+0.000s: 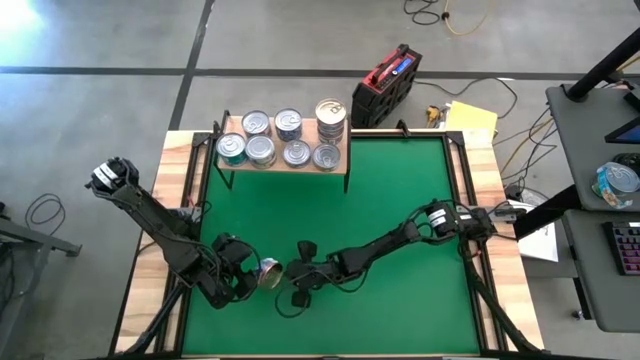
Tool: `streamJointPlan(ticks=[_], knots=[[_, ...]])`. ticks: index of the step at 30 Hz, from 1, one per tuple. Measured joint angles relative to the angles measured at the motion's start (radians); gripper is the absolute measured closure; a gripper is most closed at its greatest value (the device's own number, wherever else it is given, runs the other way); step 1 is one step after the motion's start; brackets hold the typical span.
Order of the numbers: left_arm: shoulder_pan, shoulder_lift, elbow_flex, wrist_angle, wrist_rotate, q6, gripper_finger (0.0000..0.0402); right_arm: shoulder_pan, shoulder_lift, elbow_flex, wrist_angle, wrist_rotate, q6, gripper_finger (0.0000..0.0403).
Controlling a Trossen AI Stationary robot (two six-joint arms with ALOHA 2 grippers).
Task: Stack canned seafood by type on shelf
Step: Stack the blue tuna can on top of the blue tuna can on the shelf
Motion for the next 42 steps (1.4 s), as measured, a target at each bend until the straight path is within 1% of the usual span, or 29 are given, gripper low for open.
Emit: streamJointPlan(ticks=[5, 10, 12, 18, 22, 26, 30, 34, 38, 42], knots=[[0.0, 0.0, 0.0, -0.001, -0.004, 0.0, 0.01, 0.013, -0.014, 0.0, -0.019, 0.004, 0.007, 0.039], [0.0, 0.0, 0.0, 0.005, -0.004, 0.0, 0.01, 0.026, -0.01, -0.001, 0.104, -0.004, -0.048, 0.039], [0.0, 0.0, 0.0, 0.018, 0.002, 0.001, 0.01, 0.027, -0.005, -0.001, 0.125, -0.005, -0.058, 0.039], [0.0, 0.0, 0.0, 0.057, 0.004, 0.026, 0.01, 0.019, 0.039, -0.002, 0.255, -0.012, -0.11, 0.039], [0.0, 0.0, 0.0, 0.083, 0.004, 0.04, 0.01, 0.016, 0.067, -0.003, 0.252, -0.012, -0.091, 0.039], [0.0, 0.0, 0.0, 0.112, 0.007, 0.057, 0.01, 0.015, 0.066, -0.004, 0.259, -0.011, -0.087, 0.039], [0.0, 0.0, 0.0, 0.114, 0.062, 0.069, 0.0094, 0.014, 0.066, -0.003, 0.254, -0.011, -0.087, 0.039], [0.0, 0.0, 0.011, 0.112, 0.107, 0.06, 0.0078, 0.014, 0.066, -0.003, 0.256, -0.011, -0.085, 0.039], [0.0, -0.001, 0.031, 0.114, 0.096, 0.08, 0.0061, 0.013, 0.066, -0.003, 0.254, -0.011, -0.072, 0.039], [0.0, 0.019, 0.031, 0.112, 0.082, 0.079, 0.0054, 0.012, 0.066, -0.003, 0.254, -0.011, -0.071, 0.039]])
